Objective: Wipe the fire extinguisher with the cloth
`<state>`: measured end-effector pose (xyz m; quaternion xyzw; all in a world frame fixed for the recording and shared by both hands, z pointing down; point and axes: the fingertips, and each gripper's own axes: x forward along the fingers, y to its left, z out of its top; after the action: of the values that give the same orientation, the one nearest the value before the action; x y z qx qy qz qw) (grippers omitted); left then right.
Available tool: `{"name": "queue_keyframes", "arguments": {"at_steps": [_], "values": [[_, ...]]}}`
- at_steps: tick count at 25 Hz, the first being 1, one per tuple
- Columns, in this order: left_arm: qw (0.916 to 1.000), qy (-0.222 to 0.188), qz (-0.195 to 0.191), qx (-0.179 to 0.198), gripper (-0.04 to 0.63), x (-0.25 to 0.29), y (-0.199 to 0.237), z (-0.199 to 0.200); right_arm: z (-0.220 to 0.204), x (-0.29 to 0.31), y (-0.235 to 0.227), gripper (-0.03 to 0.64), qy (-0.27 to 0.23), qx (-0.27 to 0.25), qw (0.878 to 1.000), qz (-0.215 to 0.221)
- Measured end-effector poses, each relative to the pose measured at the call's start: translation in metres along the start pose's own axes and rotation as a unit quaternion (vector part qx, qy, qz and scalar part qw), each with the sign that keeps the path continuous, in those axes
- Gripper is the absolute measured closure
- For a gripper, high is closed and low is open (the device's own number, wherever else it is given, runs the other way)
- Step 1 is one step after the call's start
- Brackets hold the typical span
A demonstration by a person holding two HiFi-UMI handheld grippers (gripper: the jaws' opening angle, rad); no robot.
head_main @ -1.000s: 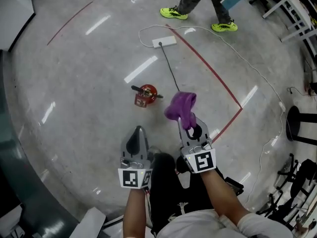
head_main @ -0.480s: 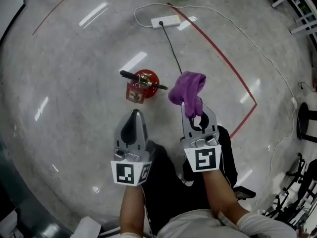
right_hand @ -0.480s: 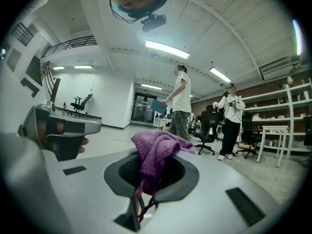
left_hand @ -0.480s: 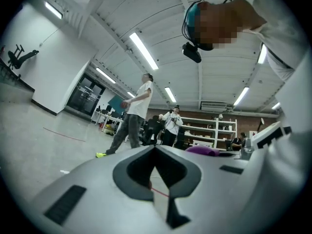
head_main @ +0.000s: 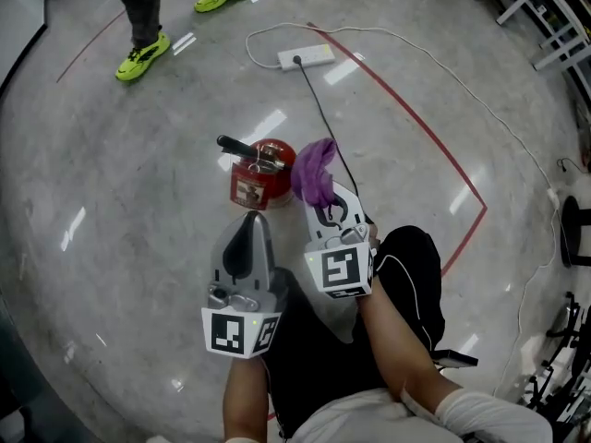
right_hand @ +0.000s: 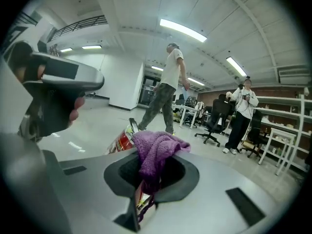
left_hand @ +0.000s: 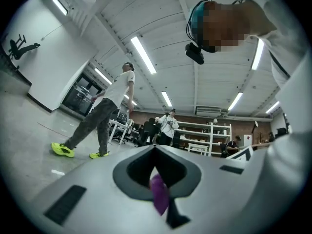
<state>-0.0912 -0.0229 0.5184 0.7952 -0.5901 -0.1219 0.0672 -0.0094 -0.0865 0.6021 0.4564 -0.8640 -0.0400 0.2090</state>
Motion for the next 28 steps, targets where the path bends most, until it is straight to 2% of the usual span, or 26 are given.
{"name": "queue_keyframes", "arguments": {"at_steps": [8, 17, 28], "values": [[1.0000, -0.008, 0.003, 0.001, 0.591, -0.010, 0.012, 0.001, -0.003, 0.027, 0.019, 0.568, 0.017, -0.042, 0.999, 0.007], [1.0000, -0.007, 0.003, -0.002, 0.591, -0.012, 0.016, -0.004, -0.033, 0.023, 0.014, 0.568, 0.039, -0.040, 0.998, -0.005], [1.0000, -0.003, -0.003, -0.008, 0.591, -0.012, 0.017, -0.010, -0.086, 0.013, -0.011, 0.568, 0.079, -0.006, 0.995, -0.054]]}}
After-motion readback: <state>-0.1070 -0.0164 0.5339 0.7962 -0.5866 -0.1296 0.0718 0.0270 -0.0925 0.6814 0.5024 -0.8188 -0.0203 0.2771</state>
